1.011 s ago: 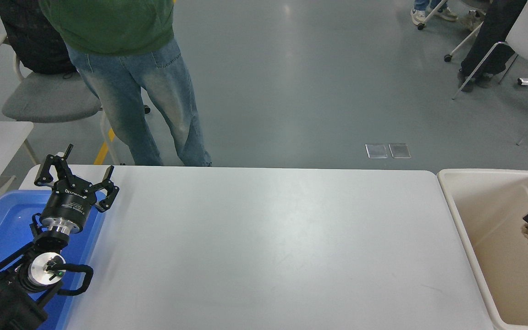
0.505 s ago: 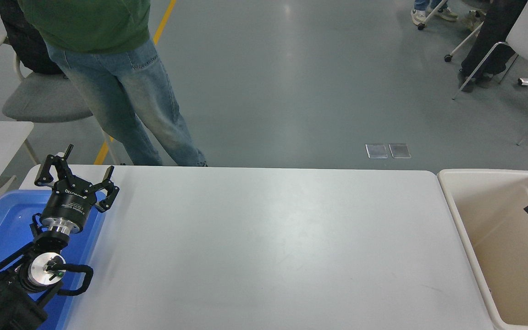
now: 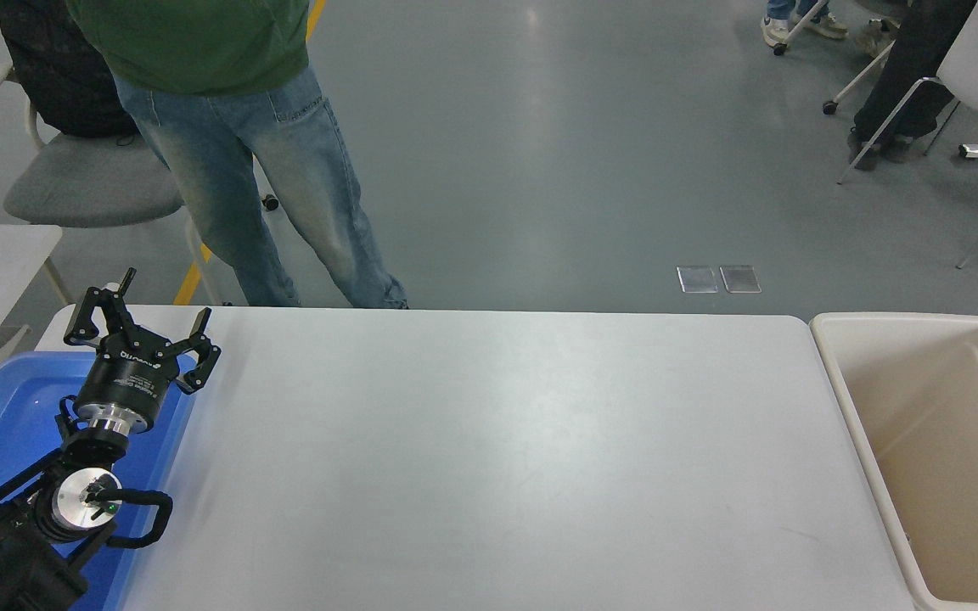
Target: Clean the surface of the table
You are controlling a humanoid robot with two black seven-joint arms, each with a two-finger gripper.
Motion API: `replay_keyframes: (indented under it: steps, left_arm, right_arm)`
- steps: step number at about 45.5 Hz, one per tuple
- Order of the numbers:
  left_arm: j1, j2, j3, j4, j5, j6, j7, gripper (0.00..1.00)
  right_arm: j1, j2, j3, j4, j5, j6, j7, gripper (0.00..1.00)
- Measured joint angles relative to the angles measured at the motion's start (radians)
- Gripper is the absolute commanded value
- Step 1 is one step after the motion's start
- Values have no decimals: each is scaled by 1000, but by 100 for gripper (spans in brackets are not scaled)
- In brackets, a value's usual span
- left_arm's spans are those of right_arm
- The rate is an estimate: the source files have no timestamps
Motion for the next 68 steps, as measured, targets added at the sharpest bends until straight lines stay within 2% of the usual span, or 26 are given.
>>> replay_keyframes:
  steps: [9,20,33,45,68]
  left_arm:
    - [-1,0,0,0,0,0,0,99]
    - [0,0,0,0,0,0,0,99]
    - [0,0,0,0,0,0,0,99]
    - [0,0,0,0,-1,0,0,99]
    - [0,-1,-1,0,-1,0,0,99]
  right_arm:
    - [-95,-106,320,304,35,46,1,100]
    - [-155,-111,552,486,98,102,2,100]
    - [-178,-43,681,590,172,140,12,100]
    - [-276,43,792,745,190,142,60,100]
    - [-370,136,825,787,169,153,220,100]
